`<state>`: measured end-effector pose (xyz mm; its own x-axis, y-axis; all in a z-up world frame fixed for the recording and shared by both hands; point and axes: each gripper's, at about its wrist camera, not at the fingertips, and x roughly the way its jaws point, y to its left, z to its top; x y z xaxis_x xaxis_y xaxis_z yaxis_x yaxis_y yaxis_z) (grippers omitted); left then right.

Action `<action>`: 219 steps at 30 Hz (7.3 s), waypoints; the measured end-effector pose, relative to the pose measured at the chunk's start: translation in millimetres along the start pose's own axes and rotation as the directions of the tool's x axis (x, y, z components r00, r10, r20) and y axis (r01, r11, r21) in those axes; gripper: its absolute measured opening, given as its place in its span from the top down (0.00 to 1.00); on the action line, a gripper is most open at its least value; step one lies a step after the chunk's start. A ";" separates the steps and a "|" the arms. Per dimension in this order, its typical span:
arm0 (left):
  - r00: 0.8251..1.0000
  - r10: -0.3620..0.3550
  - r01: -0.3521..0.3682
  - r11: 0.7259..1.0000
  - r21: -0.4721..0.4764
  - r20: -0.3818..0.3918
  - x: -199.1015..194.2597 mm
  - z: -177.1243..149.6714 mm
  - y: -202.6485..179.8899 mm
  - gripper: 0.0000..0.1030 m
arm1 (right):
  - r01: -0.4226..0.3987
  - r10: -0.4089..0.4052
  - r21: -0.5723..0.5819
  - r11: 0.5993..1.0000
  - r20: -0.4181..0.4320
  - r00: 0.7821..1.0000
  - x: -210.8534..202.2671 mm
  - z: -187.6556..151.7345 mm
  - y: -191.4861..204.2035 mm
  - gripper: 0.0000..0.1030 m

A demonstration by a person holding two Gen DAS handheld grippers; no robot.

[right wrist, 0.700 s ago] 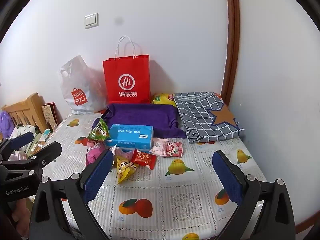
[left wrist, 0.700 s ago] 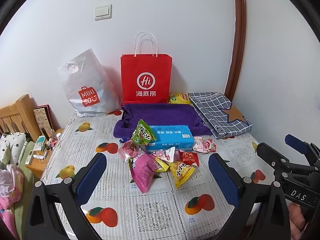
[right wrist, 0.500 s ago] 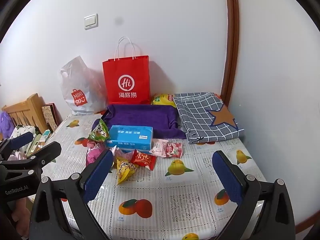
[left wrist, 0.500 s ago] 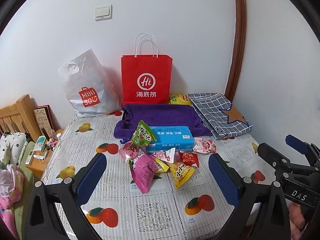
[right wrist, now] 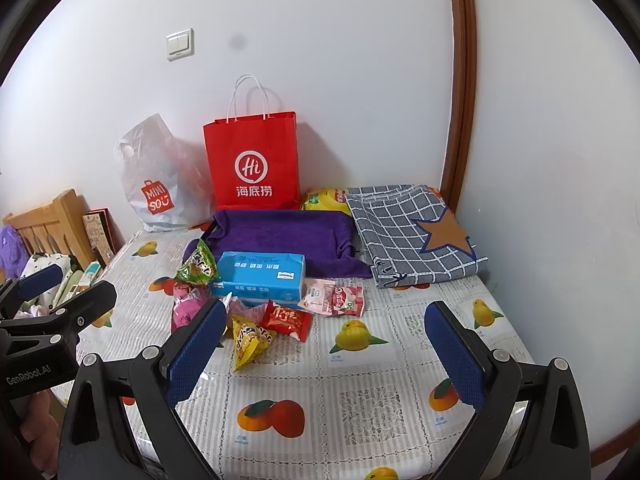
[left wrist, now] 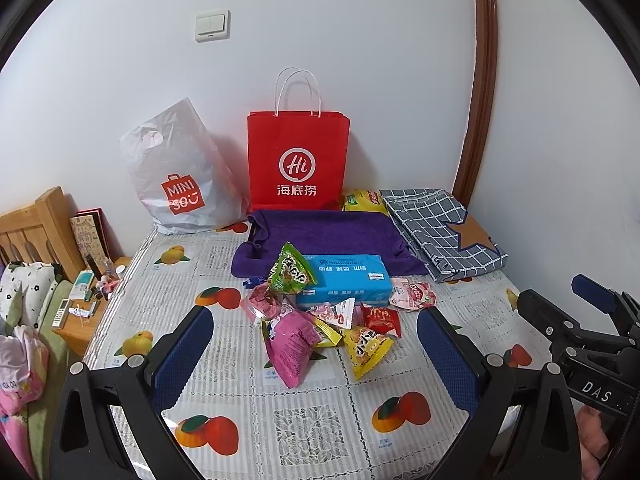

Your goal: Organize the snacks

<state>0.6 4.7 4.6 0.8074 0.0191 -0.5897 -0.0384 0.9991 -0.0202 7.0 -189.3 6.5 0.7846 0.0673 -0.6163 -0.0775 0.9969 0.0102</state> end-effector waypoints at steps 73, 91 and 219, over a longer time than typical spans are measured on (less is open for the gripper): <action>0.968 -0.068 0.057 0.997 -0.049 -0.240 159.6 -42.6 56.6 0.01 | -0.005 0.011 0.033 0.999 -0.188 0.982 163.6 -39.4 -36.2 0.11; 0.920 -0.180 0.182 0.983 -0.028 -0.347 222.8 -51.1 44.2 0.27 | -0.003 0.020 0.062 0.998 -0.273 0.962 243.5 -29.8 -59.5 0.14; 0.876 -0.144 0.162 0.987 -0.002 -0.460 421.8 106.9 56.5 0.43 | -0.240 0.200 -0.047 0.970 -0.411 0.889 457.3 87.9 24.2 0.83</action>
<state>401.9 73.4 -159.0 0.4416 -0.1453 -0.8854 0.0914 0.9890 -0.1167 418.0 -130.9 -205.9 0.4295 0.2432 -0.8697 -0.2927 0.9486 0.1207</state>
